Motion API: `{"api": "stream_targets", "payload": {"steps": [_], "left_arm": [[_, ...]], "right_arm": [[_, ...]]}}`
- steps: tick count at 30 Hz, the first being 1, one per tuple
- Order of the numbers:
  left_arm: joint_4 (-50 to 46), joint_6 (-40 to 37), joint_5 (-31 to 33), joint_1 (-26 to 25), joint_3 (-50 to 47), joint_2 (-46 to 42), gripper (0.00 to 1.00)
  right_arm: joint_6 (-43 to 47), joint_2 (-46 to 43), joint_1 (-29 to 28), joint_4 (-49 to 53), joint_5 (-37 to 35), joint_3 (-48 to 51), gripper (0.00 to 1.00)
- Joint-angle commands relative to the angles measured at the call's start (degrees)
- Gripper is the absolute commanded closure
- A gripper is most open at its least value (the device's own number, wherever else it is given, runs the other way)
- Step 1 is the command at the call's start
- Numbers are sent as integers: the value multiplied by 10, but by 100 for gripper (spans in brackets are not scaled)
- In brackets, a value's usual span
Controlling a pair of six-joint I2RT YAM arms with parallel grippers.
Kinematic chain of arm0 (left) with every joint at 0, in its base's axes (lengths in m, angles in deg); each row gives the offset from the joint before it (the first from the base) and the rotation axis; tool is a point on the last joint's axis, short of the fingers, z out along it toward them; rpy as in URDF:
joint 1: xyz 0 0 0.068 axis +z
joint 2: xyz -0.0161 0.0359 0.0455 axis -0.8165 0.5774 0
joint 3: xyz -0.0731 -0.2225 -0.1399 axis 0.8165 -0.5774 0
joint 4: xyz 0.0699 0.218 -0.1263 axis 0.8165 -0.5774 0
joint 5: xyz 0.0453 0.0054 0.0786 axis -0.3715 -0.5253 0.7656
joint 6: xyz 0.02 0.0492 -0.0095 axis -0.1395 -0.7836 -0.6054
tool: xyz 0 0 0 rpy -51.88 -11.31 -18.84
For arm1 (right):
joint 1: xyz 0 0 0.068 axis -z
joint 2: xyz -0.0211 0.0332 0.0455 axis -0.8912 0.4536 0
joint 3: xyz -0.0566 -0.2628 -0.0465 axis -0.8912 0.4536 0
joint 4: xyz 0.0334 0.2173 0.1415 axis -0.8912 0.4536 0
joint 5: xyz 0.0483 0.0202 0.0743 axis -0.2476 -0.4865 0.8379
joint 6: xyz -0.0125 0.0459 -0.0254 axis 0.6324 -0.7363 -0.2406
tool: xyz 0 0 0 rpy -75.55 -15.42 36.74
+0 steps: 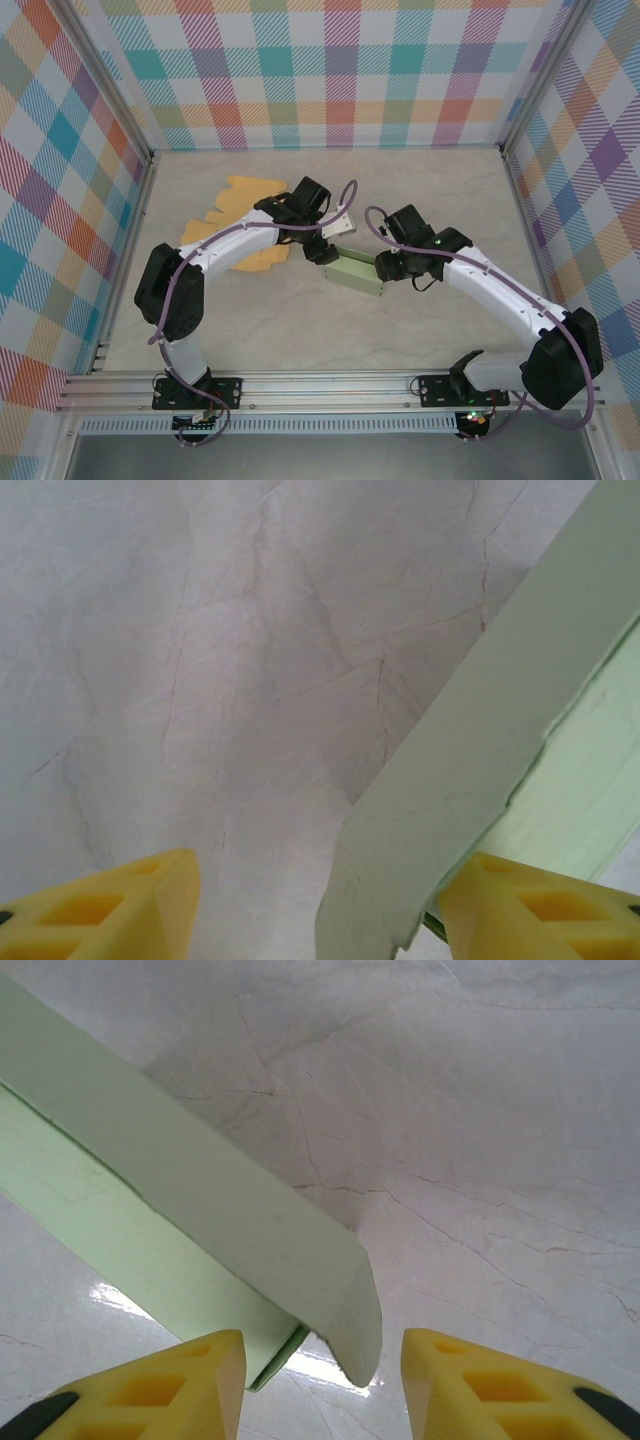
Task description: Fold the paper box
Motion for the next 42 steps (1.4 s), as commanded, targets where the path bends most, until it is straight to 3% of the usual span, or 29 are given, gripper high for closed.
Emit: {"api": "stream_targets", "payload": {"steps": [1, 11, 15, 24, 29, 34, 38, 42], "left_arm": [[-9, 13, -11, -1, 8, 3, 38], [11, 59, 11, -9, -11, -1, 62], [17, 94, 23, -17, -13, 0, 75], [37, 184, 73, -31, -20, -15, 98], [47, 203, 80, -34, -36, -30, 95], [67, 205, 105, -34, -48, -34, 81], [74, 207, 105, -33, -48, -29, 81], [94, 224, 114, -32, -55, -41, 64]], "right_arm": [[-12, 6, -4, -8, -9, 10, 55], [-44, 12, -4, -35, -26, 10, 73], [-67, 20, -5, -39, -28, 2, 87], [-118, 21, -4, -55, -5, -7, 94], [-109, 15, -4, -65, 0, -12, 96], [-67, -3, -4, -108, 8, 13, 100], [-50, -8, -4, -122, 30, 15, 100], [-45, -6, -4, -123, 32, 19, 100]]}}
